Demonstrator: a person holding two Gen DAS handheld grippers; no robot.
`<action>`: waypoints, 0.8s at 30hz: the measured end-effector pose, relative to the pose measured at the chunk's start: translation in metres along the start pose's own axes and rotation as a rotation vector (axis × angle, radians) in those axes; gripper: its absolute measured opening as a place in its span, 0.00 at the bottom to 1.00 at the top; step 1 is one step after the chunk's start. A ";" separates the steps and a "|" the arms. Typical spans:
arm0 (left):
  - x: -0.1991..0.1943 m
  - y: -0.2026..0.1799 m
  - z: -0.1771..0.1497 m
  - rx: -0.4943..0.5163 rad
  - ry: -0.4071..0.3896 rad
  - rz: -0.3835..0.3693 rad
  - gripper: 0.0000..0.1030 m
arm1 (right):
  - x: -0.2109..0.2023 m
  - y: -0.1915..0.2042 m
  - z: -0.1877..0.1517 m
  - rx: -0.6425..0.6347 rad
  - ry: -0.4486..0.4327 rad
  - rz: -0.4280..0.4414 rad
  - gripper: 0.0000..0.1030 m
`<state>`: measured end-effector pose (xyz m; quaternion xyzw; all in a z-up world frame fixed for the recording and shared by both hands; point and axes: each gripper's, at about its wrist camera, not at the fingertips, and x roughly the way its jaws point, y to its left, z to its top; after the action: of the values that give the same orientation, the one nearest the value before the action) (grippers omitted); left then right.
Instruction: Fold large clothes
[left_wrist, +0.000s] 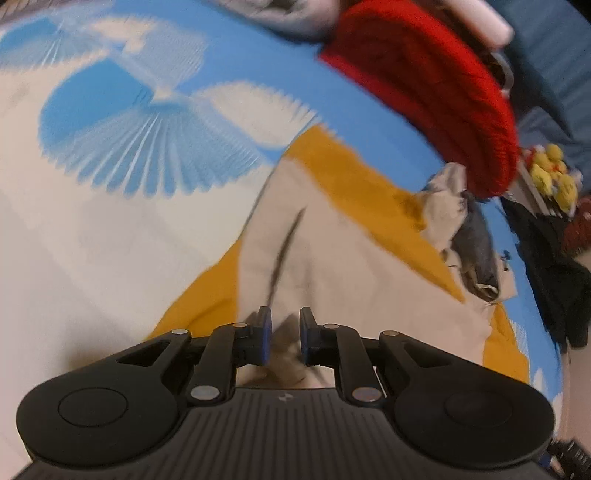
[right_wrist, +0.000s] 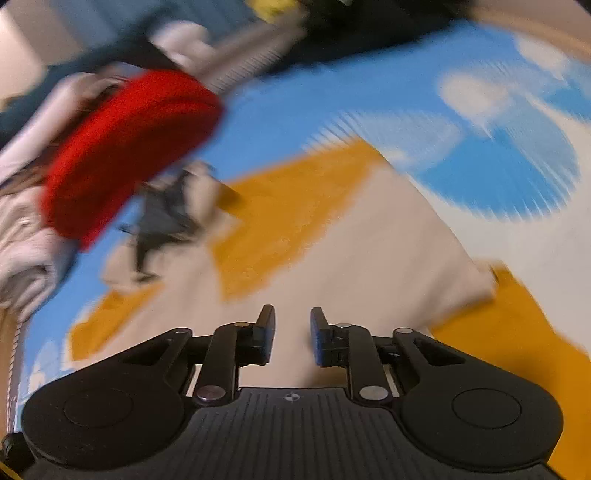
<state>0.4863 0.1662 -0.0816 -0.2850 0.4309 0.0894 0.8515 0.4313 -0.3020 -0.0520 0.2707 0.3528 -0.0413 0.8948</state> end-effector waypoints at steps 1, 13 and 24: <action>-0.002 -0.004 0.000 0.021 -0.014 -0.008 0.15 | -0.001 0.003 0.001 -0.027 -0.020 0.013 0.35; -0.002 -0.007 -0.002 0.021 -0.002 -0.035 0.17 | 0.032 -0.026 -0.009 0.097 0.157 -0.165 0.37; 0.003 -0.004 0.000 0.028 0.027 0.024 0.29 | 0.016 -0.008 0.001 0.031 0.048 -0.086 0.37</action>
<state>0.4897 0.1626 -0.0819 -0.2691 0.4467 0.0897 0.8485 0.4410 -0.3076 -0.0657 0.2700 0.3848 -0.0784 0.8791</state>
